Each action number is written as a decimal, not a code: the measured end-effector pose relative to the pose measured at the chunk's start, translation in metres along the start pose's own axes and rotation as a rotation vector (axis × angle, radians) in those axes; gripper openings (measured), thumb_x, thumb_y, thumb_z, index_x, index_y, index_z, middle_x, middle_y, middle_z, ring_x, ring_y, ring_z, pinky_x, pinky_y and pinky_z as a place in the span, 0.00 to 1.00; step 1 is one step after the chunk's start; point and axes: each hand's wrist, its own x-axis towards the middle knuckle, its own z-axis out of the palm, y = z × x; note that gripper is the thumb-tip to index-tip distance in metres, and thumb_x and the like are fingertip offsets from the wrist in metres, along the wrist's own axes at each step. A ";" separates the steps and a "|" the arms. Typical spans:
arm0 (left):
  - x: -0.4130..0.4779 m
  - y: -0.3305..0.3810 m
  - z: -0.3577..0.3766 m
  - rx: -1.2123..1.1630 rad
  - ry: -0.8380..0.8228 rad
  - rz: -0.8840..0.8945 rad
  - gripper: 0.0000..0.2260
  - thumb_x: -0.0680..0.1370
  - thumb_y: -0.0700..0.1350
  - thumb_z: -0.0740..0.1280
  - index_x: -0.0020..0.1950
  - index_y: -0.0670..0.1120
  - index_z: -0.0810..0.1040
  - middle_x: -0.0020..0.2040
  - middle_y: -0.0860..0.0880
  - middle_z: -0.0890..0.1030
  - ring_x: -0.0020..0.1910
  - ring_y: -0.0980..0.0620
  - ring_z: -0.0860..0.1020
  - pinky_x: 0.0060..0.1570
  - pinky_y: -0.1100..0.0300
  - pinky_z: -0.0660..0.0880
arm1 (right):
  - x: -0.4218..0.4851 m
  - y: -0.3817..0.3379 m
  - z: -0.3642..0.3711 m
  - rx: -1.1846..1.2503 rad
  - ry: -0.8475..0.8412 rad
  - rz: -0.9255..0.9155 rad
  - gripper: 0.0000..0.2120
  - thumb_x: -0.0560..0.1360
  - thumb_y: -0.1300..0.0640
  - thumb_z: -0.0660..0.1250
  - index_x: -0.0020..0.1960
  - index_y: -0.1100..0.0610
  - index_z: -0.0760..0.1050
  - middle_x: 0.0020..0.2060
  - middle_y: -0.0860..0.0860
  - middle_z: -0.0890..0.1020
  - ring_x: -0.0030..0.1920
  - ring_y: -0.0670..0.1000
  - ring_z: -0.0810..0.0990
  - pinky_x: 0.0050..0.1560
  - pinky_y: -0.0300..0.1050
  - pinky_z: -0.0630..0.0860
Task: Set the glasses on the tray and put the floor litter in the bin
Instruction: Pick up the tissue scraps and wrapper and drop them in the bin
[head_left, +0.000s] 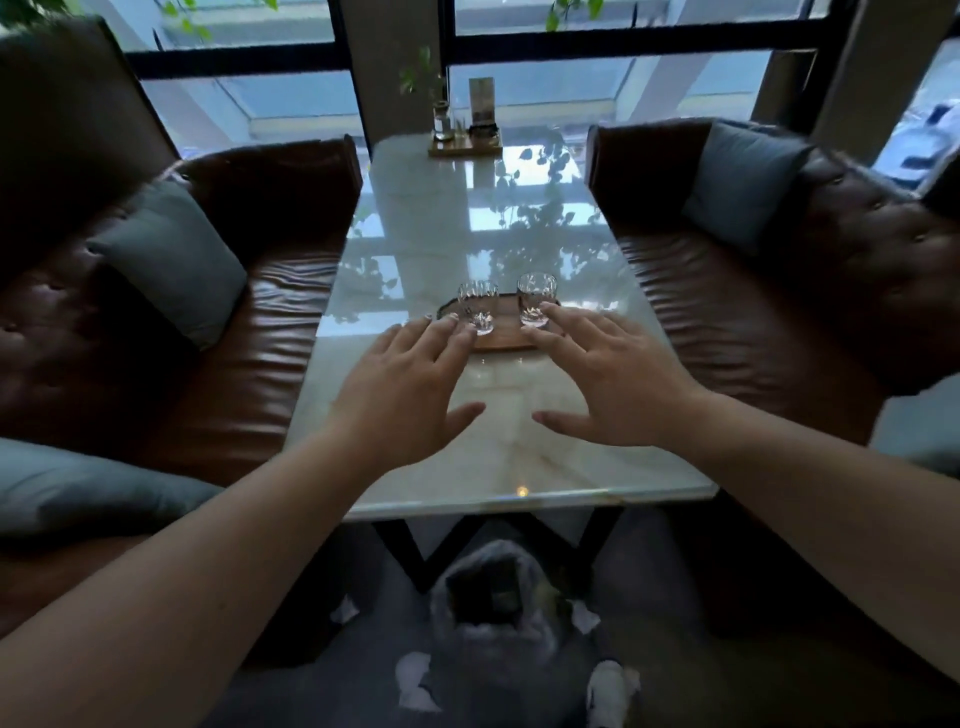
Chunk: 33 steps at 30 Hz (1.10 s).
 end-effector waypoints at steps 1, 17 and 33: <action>-0.010 0.003 -0.002 -0.009 -0.006 0.004 0.34 0.73 0.63 0.58 0.71 0.41 0.66 0.68 0.39 0.72 0.66 0.37 0.70 0.65 0.42 0.68 | -0.011 -0.010 -0.004 -0.002 -0.009 0.013 0.39 0.70 0.30 0.60 0.74 0.51 0.61 0.72 0.58 0.67 0.71 0.59 0.68 0.69 0.57 0.65; -0.158 0.111 0.039 -0.090 -0.205 -0.078 0.33 0.74 0.64 0.55 0.71 0.43 0.65 0.69 0.41 0.71 0.68 0.41 0.69 0.66 0.46 0.68 | -0.205 -0.070 0.043 0.228 -0.241 0.155 0.41 0.69 0.30 0.60 0.75 0.49 0.58 0.74 0.56 0.64 0.71 0.57 0.66 0.70 0.54 0.64; -0.302 0.107 0.102 -0.215 -0.335 -0.263 0.30 0.73 0.60 0.65 0.68 0.42 0.70 0.66 0.41 0.75 0.64 0.44 0.73 0.59 0.50 0.74 | -0.253 -0.170 0.114 0.364 -0.414 0.150 0.38 0.70 0.34 0.65 0.74 0.48 0.59 0.73 0.52 0.66 0.71 0.53 0.67 0.63 0.51 0.71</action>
